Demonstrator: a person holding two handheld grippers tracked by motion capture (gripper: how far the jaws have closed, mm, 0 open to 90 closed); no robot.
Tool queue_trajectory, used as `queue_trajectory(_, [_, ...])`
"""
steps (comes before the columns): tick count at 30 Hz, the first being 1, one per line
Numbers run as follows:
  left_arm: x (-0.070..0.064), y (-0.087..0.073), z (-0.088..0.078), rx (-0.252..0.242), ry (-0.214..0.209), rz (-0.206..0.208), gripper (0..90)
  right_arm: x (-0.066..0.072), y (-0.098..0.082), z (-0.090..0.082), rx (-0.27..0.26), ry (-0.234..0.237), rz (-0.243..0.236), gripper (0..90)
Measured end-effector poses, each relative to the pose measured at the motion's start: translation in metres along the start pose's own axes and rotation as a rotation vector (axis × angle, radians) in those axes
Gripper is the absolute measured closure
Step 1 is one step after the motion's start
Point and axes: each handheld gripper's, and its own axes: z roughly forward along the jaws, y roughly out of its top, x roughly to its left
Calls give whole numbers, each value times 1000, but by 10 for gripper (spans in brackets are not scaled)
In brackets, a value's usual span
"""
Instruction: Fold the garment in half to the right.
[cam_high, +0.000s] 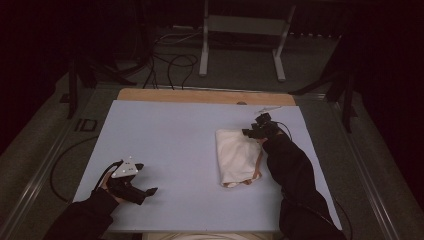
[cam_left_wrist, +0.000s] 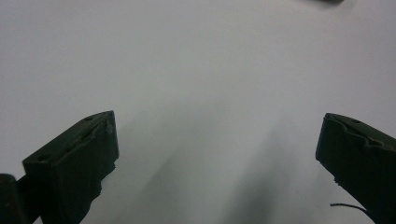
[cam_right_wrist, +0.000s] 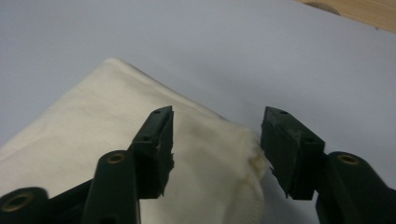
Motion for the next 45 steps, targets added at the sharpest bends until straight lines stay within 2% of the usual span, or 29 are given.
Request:
queue_trajectory(4, [0, 0, -1, -6, 0, 1, 2, 3, 4, -2, -8, 18, 3, 388])
queue_trajectory(10, [0, 0, -1, -4, -2, 1, 2, 12, 8, -3, 5, 55, -6, 245])
queue_trajectory(15, [0, 1, 0, -4, 1, 2, 2, 19, 11, -3, 23, 136, -13, 97])
queue_trajectory(24, [0, 1, -2, -9, 1, 2, 2, 26, 18, -9, 14, 151, -26, 97])
queue_trajectory(25, [1, 0, -1, -7, 0, -2, 2, 30, 20, -12, 13, 153, -45, 97])
queue_trajectory(28, [0, 1, -1, -7, 2, 2, 2, 32, 22, -14, 18, 160, -56, 98])
queue_trajectory(33, [0, 1, -2, -6, 3, 2, 2, 38, 21, -15, 16, 174, -72, 98])
queue_trajectory(39, [0, -1, -3, -5, 3, 1, 2, 43, 18, -21, 11, 168, -93, 98])
queue_trajectory(45, [0, 0, -3, -9, 6, 3, 2, 48, 14, -36, -8, 177, -108, 98])
